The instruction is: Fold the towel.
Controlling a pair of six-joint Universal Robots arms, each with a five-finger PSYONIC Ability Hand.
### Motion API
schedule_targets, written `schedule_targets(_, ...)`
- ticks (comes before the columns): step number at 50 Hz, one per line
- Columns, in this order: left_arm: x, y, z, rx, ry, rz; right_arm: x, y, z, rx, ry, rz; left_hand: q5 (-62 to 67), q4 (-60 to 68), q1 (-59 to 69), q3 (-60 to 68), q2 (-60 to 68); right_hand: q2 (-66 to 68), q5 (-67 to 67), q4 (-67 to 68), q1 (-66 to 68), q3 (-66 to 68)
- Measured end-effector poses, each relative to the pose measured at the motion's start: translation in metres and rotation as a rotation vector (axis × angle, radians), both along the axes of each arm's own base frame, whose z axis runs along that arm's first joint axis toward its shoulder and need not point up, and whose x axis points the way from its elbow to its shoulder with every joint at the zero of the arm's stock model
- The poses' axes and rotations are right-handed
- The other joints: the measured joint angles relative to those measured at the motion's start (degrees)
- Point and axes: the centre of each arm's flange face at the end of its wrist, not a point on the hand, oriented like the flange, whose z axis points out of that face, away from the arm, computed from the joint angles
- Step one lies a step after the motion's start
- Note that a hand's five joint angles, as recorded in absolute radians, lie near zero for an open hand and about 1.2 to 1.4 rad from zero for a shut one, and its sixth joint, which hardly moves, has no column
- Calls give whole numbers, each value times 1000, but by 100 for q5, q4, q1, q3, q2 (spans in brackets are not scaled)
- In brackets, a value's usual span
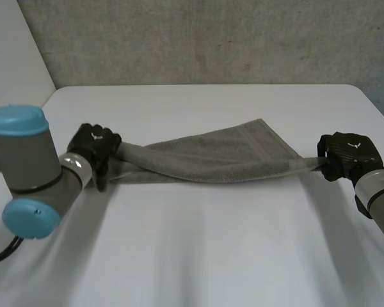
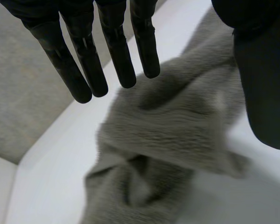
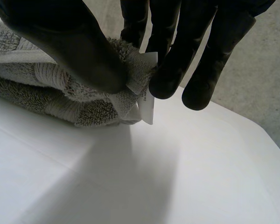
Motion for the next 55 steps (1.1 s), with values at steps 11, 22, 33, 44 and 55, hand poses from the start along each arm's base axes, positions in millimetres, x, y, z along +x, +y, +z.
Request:
schedule_targets(11, -4, 8, -30, 56, -22, -35, 4, 2, -1, 3, 2, 14, 392, -399, -418, -628, -575, 0, 0, 0, 0, 0)
schedule_targets(22, -6, -18, -43, 47, -20, -13, 4, 2, -1, 6, 2, 15, 1420, -637, -525, -783, -759, 0, 0, 0, 0, 0)
schedule_targets(33, -3, -32, -39, -1, -5, 7, 5, 3, -1, 6, 3, 18, 2493, -332, -233, -63, -97, 0, 0, 0, 0, 0)
schedule_targets(44, 9, -44, -31, -45, -6, 78, 6, 4, -1, 6, 3, 22, 2537, -10, 87, 170, 100, 0, 0, 0, 0, 0)
schedule_targets(55, 14, -47, -25, -55, -1, 101, 6, 4, -2, 7, 5, 24, 2537, -10, 90, 170, 100, 0, 0, 0, 0, 0)
